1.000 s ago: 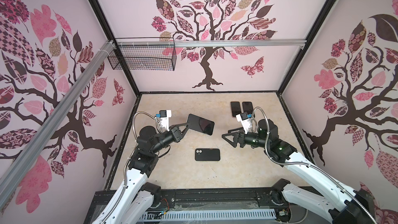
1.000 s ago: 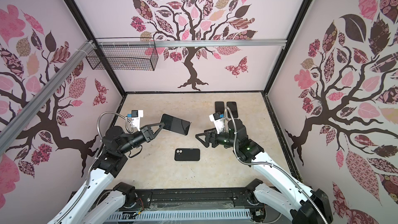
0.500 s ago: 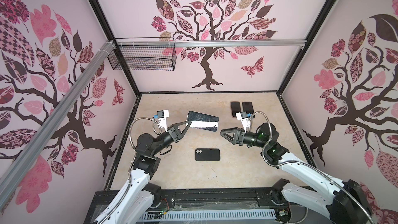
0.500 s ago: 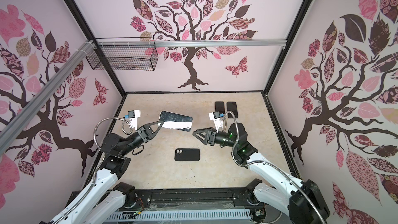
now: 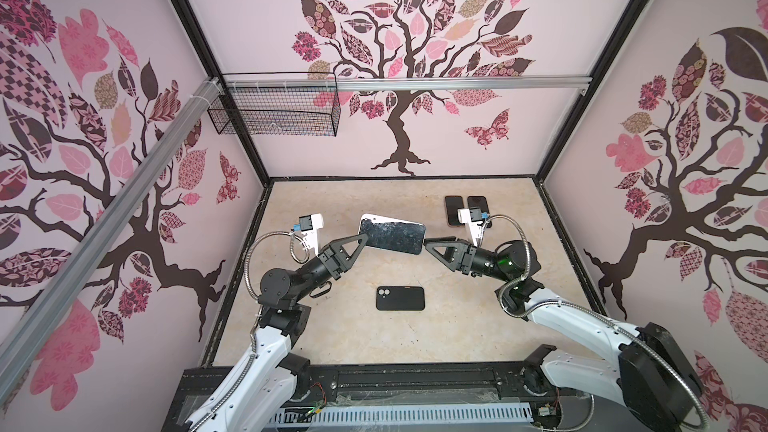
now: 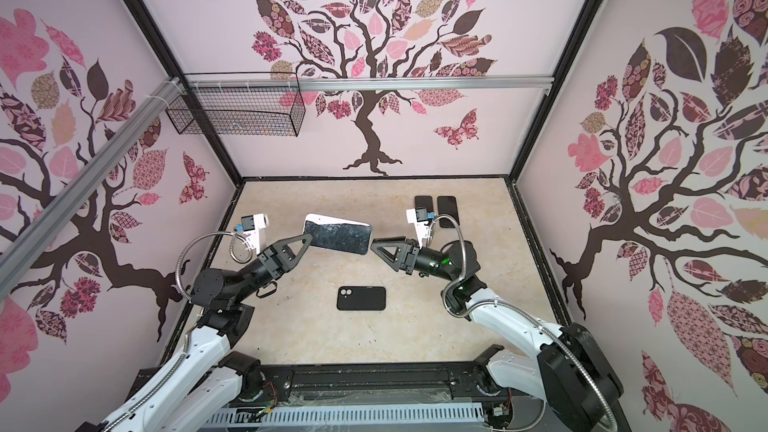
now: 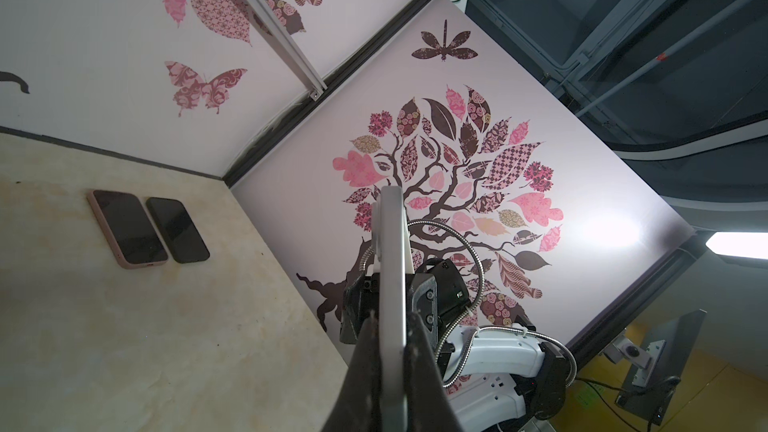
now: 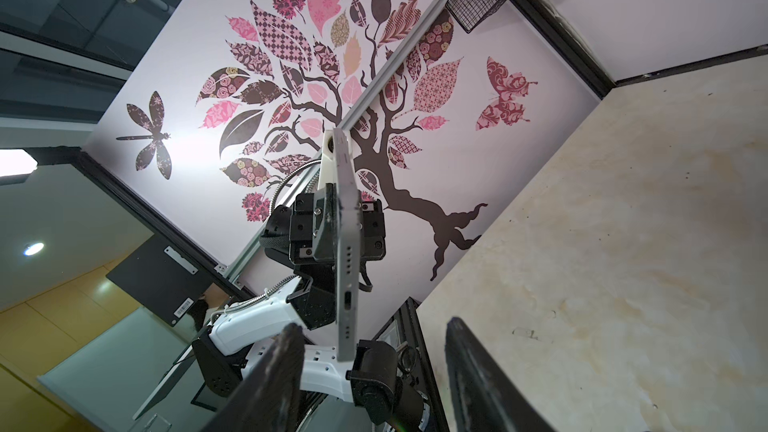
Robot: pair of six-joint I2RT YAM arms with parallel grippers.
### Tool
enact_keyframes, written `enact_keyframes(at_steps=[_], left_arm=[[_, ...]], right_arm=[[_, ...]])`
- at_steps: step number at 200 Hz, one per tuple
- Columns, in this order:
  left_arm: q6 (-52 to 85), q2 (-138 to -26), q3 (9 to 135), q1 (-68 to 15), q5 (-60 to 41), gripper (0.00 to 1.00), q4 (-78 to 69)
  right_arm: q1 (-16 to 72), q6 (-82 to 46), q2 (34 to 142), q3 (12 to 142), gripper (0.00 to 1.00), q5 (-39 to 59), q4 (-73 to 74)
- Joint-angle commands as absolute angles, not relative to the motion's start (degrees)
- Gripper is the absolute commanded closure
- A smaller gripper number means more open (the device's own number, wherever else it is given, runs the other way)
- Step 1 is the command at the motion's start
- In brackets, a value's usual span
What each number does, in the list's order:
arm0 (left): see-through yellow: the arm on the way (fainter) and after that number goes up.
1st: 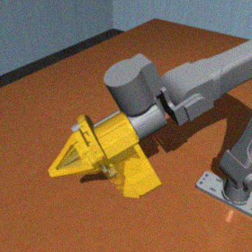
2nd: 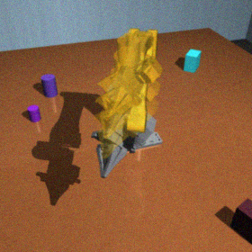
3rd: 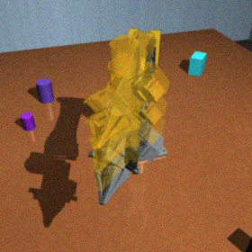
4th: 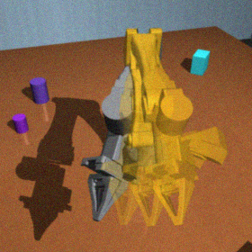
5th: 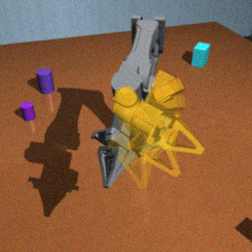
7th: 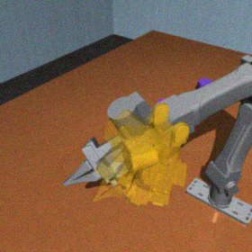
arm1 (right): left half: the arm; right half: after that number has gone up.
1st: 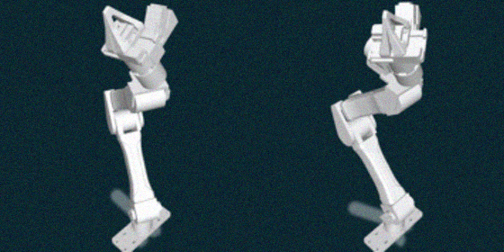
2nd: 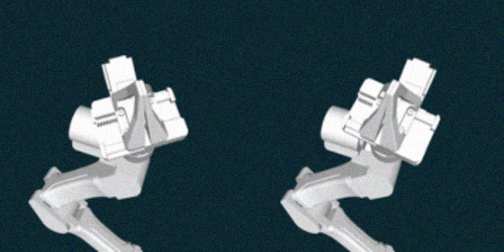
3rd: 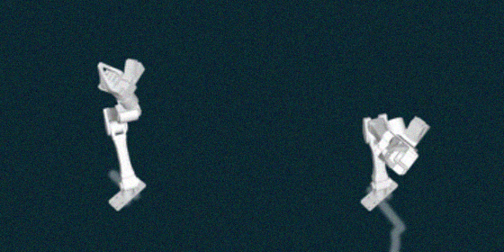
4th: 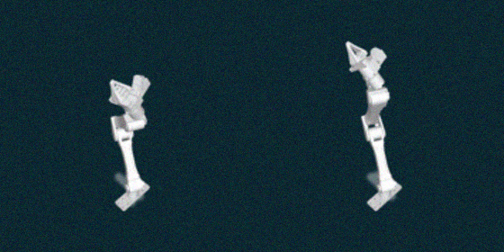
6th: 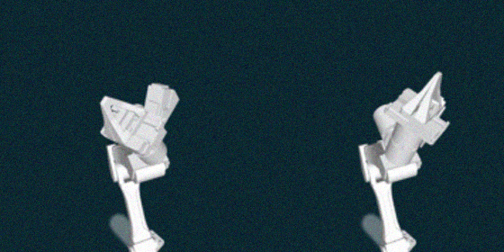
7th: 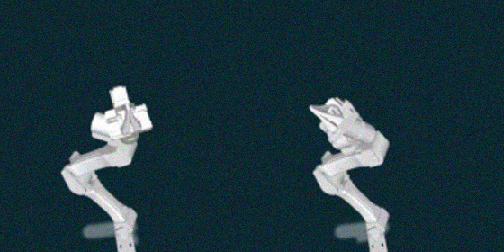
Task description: Put the phone into the phone case
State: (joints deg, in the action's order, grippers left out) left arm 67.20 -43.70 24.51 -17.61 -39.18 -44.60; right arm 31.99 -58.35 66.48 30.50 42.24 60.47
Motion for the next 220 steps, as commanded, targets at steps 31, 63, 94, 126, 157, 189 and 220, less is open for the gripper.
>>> enact_keyframes(at_steps=[31, 63, 94, 126, 157, 189, 220], left_arm=[[69.8, -44.2, 23.1, -17.5, -39.2, 1.0, -53.8], [70.4, -44.6, 22.8, -17.5, -38.8, 1.0, -54.7], [70.3, -44.5, 22.3, -17.5, -38.5, 1.0, -54.9], [70.4, -44.4, 22.0, -17.5, -38.4, 1.0, -55.1], [70.2, -44.1, 21.8, -17.5, -38.2, 1.0, -55.1], [70.0, -43.6, 21.4, -17.5, -38.0, 1.0, -55.0], [70.0, -43.6, 20.9, -17.5, -37.3, 1.0, -55.1]], right_arm=[[33.7, -60.3, 69.2, 31.8, 0.44, 42.5, 67.5], [34.9, -60.2, 69.9, 32.3, 0.48, 42.4, 67.8], [35.4, -61.1, 70.5, 32.8, 0.54, 42.0, 68.5], [36.2, -61.9, 71.7, 33.6, 0.57, 41.7, 69.9], [37.0, -62.2, 73.1, 35.0, 0.61, 41.6, 70.4], [37.3, -63.1, 74.0, 35.9, 0.64, 41.4, 71.2], [37.4, -63.4, 74.3, 36.2, 0.68, 41.3, 71.5]])
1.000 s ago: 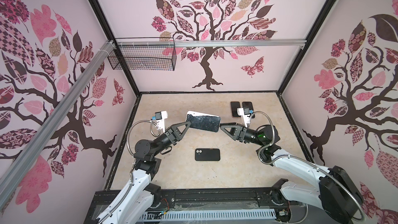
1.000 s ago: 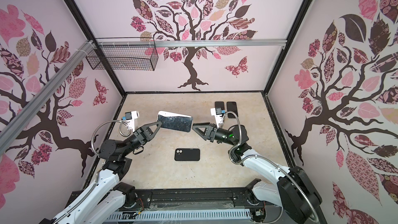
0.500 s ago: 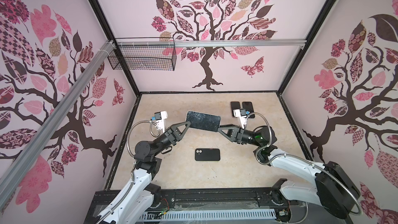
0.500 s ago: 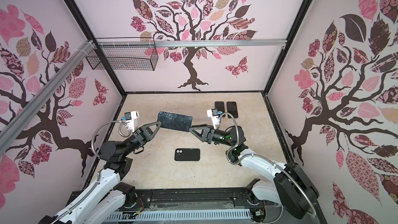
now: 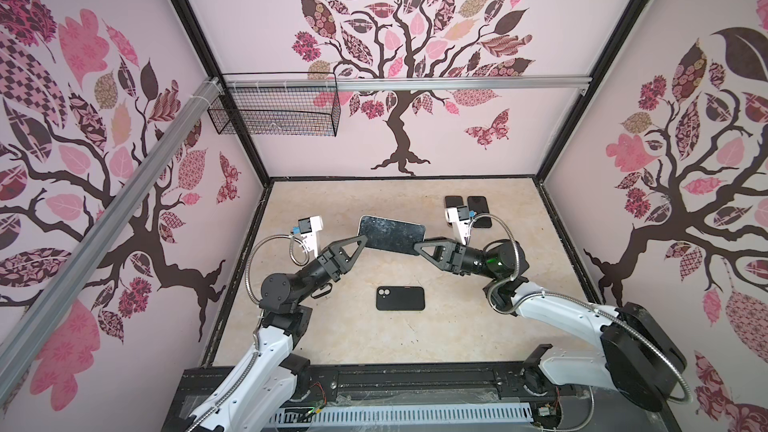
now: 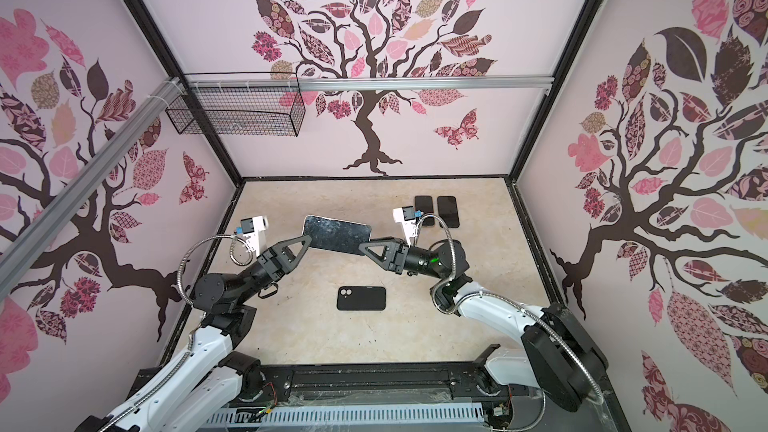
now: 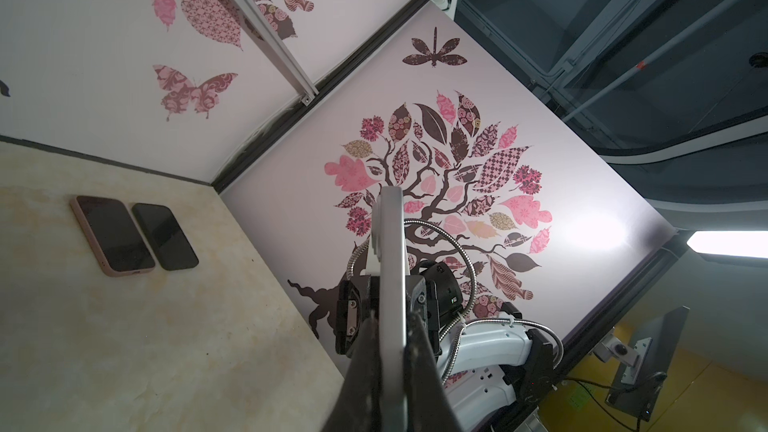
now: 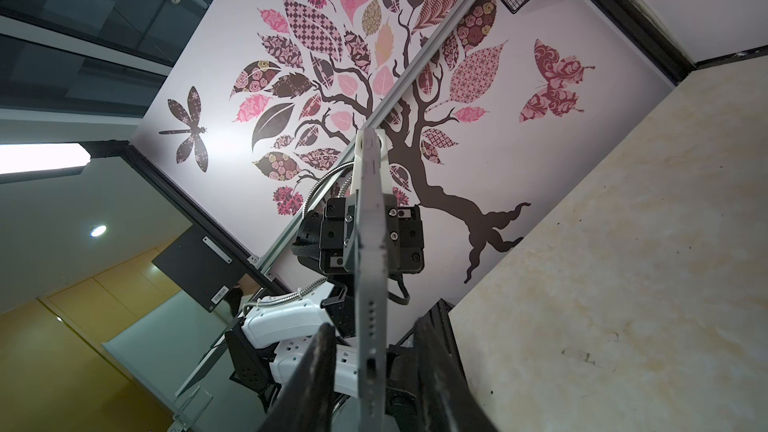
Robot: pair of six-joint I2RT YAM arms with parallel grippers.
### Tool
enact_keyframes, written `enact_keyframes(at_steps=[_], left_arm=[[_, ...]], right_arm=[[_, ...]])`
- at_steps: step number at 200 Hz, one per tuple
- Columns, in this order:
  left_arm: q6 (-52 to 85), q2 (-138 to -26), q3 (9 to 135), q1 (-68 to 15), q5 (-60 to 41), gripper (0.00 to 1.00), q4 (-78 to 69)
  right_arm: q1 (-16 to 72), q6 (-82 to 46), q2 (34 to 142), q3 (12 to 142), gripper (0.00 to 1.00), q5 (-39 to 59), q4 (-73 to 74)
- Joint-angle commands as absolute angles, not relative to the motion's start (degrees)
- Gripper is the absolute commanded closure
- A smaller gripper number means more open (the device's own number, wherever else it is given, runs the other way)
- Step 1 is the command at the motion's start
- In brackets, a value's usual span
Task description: Put the phone into the phone case
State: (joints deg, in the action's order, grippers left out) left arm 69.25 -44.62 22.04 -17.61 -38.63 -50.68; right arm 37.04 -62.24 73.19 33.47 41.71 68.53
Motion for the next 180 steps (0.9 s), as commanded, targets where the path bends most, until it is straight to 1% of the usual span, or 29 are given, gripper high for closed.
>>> enact_keyframes(at_steps=[1, 85, 110, 126, 153, 165, 180], left_arm=[[70.0, -43.6, 20.9, -17.5, -37.3, 1.0, -55.1], [70.7, -44.5, 20.7, -17.5, -36.3, 1.0, -55.5], [70.8, -44.6, 20.5, -17.5, -36.1, 1.0, -55.1], [70.4, -44.6, 20.5, -17.5, -35.8, 1.0, -53.3], [70.1, -45.4, 20.8, -17.5, -36.9, 1.0, -50.8], [69.9, -46.0, 20.8, -17.5, -38.0, 0.91, -49.7], [69.5, -46.3, 20.7, -17.5, -38.9, 0.78, -48.6]], right_arm=[[37.4, -63.4, 74.3, 36.2, 0.68, 41.4, 71.5], [37.7, -64.6, 75.5, 37.0, 0.78, 40.9, 72.8], [37.7, -64.4, 75.4, 36.8, 0.83, 40.4, 72.5], [37.7, -63.7, 75.1, 36.8, 0.87, 39.9, 71.1], [37.7, -60.8, 73.3, 36.8, 0.91, 38.8, 65.8], [37.5, -59.6, 72.3, 36.8, 0.94, 38.3, 63.3], [37.0, -58.4, 71.2, 36.8, 0.97, 38.1, 60.3]])
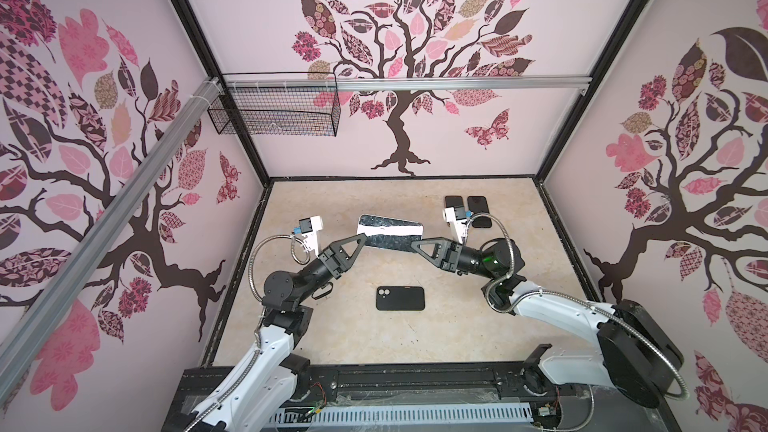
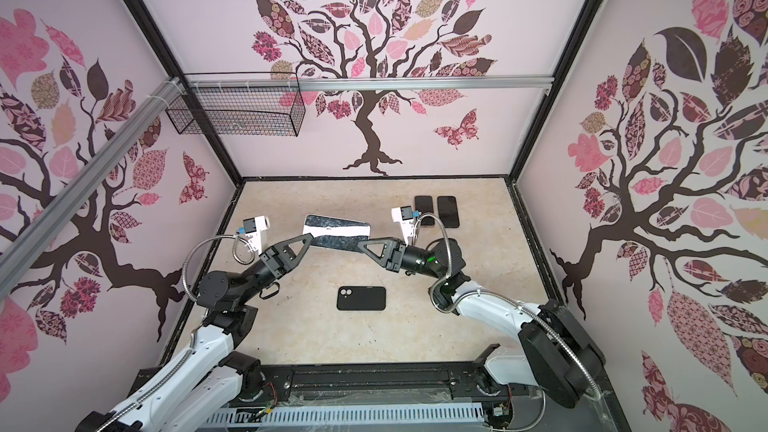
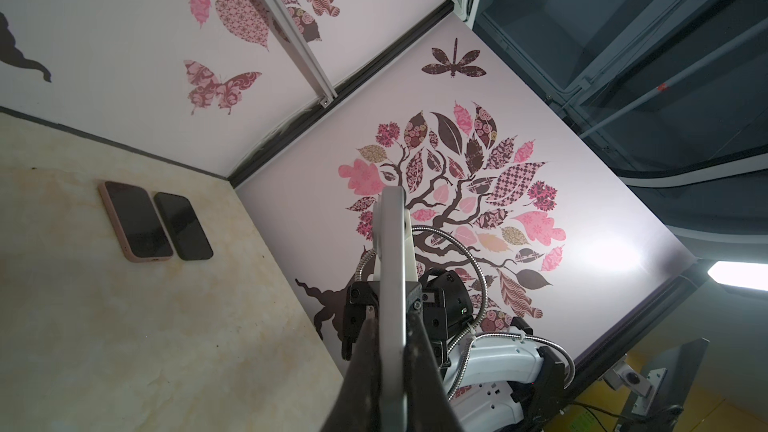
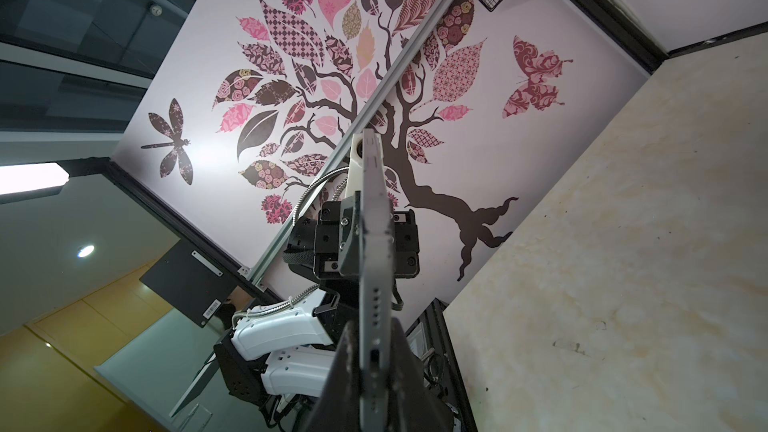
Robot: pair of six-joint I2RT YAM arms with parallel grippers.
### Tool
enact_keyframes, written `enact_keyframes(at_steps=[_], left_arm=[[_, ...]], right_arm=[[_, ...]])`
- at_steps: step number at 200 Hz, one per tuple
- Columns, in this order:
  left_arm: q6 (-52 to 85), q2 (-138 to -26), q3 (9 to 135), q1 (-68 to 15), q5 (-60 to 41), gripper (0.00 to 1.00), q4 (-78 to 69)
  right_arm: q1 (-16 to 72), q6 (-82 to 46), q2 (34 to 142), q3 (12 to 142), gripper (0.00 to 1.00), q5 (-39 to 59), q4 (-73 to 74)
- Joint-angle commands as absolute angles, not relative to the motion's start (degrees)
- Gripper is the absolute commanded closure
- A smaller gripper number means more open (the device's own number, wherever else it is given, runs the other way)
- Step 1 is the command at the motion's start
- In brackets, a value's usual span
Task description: Put the phone into the phone case
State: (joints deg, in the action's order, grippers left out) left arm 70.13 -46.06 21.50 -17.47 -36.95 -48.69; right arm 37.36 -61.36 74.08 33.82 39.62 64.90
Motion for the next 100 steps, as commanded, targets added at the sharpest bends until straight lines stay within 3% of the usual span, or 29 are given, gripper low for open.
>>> enact_keyframes(at_steps=[1, 28, 54, 73, 100], left_arm=[[69.4, -46.3, 20.6, -17.5, -38.9, 0.77, -48.5], [67.8, -46.1, 20.0, -17.5, -39.4, 0.51, -44.9], [64.7, -44.6, 19.9, -17.5, -39.4, 0.33, -37.8], [61.1, -42.5, 20.7, -17.5, -38.4, 0.23, -29.5], [53.9, -39.3, 23.0, -17.4, -34.3, 0.16, -12.7]], right_arm=[[36.9, -58.3, 71.1, 36.8, 0.97, 38.1, 60.1], [34.8, -57.8, 69.1, 36.2, 1.0, 38.0, 56.9], [32.6, -56.2, 66.7, 35.9, 1.0, 38.2, 51.9], [31.7, -53.5, 64.6, 36.4, 1.0, 37.7, 45.8], [31.6, -47.4, 61.7, 38.4, 1.0, 35.7, 33.0]])
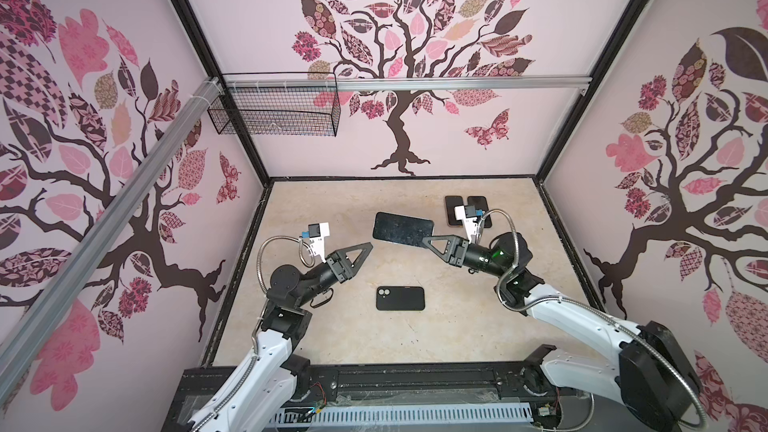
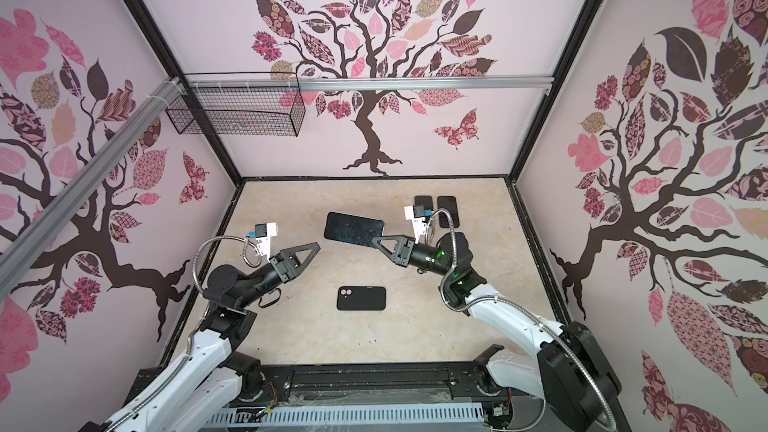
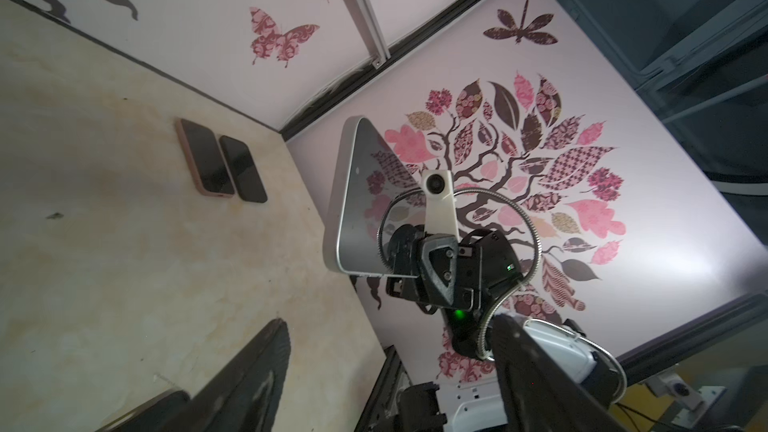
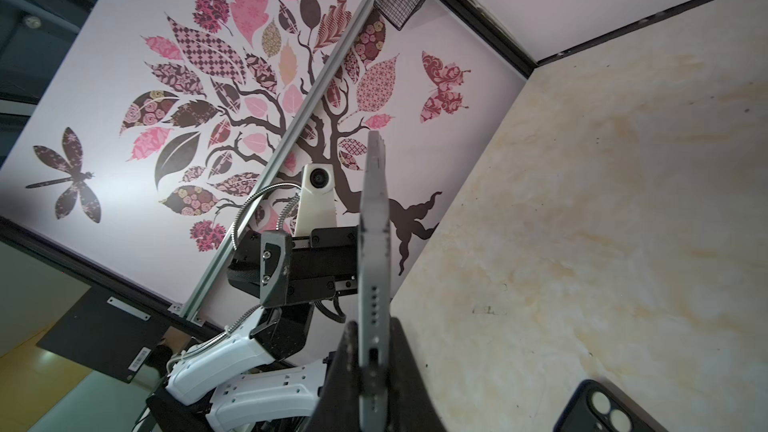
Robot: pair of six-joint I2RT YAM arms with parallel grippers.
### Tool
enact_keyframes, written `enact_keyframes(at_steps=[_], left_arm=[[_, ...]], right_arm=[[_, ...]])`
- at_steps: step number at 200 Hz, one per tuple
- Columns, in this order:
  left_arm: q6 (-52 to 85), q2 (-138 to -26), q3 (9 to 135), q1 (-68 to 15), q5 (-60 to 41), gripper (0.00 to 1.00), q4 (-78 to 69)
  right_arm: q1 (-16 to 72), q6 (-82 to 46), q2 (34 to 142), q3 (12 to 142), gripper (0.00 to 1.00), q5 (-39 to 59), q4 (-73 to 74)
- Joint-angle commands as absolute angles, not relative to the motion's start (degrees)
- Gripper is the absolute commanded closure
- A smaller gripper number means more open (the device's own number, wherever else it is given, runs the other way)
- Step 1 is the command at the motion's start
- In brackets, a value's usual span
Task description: Put the phone into the phone case
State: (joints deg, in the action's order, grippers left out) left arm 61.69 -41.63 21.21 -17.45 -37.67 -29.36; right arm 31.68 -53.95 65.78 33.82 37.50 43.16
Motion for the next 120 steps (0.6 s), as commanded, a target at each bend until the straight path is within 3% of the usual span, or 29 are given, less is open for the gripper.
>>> enact_keyframes(at_steps=[1, 17, 57, 79, 120], left_arm=[[53.7, -39.2, 23.1, -17.5, -34.1, 0.17, -11.9], [49.2, -38.9, 25.3, -17.4, -30.6, 0.19, -0.7], [43.0, -39.9, 27.1, -17.5, -24.5, 0.22, 11.6], [41.6, -42.0, 27.4, -17.5, -20.0, 0.23, 17.3], [41.6, -47.8, 26.6, -17.5, -20.4, 0.23, 18.0]], right_arm=[[31.6, -47.1, 61.6, 38.6, 1.0, 35.6, 32.4], [31.6, -42.7, 60.1, 40.7, 1.0, 33.6, 23.4], [31.6, -33.8, 59.1, 45.5, 1.0, 27.2, 1.6], [31.6, -33.4, 59.8, 45.1, 1.0, 27.0, -1.8], [31.6, -34.5, 61.5, 43.0, 1.0, 28.2, -3.0]])
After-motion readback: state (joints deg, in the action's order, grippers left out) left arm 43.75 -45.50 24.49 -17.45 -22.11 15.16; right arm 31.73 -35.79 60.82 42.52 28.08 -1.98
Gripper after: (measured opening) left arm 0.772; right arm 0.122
